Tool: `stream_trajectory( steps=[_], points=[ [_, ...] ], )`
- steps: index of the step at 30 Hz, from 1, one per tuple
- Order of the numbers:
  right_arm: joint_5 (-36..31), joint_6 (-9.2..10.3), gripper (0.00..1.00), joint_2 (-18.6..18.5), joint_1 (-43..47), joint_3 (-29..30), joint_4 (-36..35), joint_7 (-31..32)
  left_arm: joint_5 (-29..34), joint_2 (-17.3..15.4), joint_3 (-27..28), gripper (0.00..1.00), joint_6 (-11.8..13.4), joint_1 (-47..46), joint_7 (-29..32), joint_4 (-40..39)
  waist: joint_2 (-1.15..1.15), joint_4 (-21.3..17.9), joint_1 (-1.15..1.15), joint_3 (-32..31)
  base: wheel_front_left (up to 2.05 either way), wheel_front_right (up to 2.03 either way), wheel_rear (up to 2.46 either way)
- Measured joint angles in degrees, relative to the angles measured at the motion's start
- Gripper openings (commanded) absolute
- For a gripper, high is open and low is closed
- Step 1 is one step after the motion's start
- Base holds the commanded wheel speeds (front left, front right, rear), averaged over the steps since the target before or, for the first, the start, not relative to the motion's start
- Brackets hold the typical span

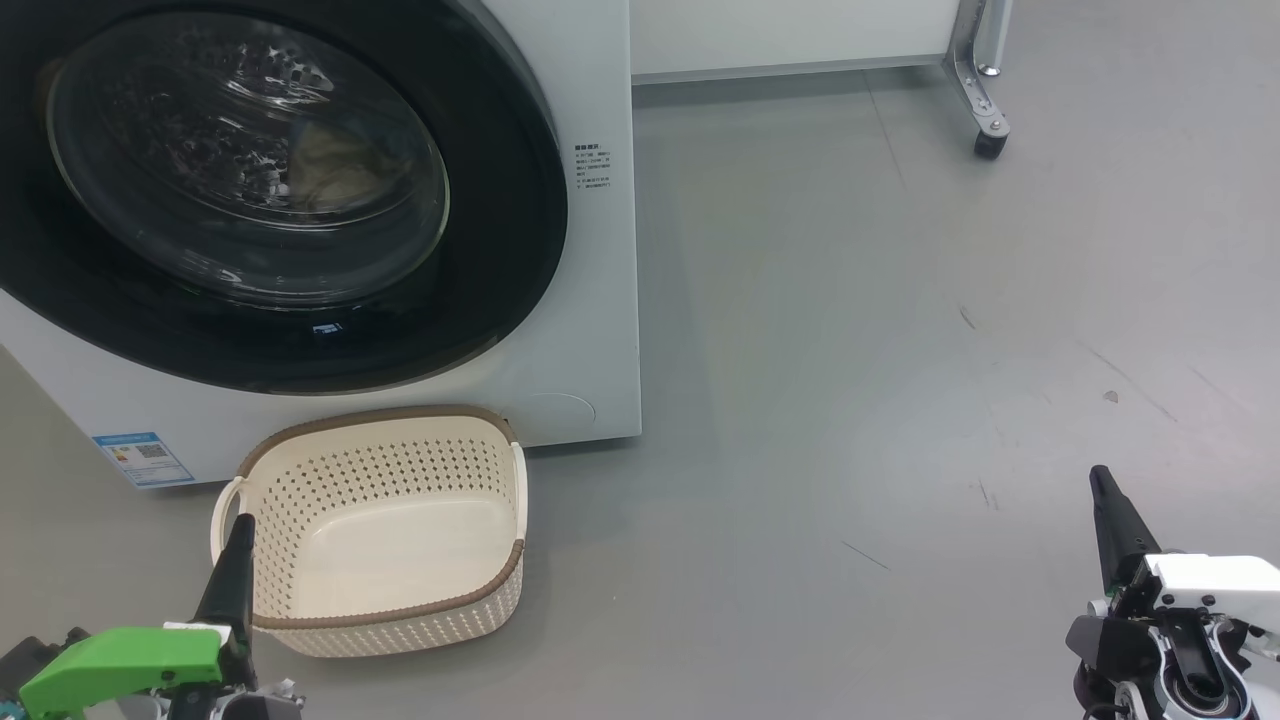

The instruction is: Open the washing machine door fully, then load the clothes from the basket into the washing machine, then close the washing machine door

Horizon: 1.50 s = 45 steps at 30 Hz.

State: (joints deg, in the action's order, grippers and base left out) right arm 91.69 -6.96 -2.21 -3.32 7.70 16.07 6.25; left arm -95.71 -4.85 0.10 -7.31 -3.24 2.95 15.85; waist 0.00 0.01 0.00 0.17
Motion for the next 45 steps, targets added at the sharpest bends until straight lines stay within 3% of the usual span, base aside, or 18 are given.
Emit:
stream_trajectory(
  steps=[45],
  points=[
    [0.00,0.00,0.00,0.00,0.00,0.00,-0.03,0.00,0.01,0.09,0.29,0.00,0.00,0.00,0.02,-0.10,0.00,0.00,0.00,0.01,0.00,0.00,0.00]
  ],
)
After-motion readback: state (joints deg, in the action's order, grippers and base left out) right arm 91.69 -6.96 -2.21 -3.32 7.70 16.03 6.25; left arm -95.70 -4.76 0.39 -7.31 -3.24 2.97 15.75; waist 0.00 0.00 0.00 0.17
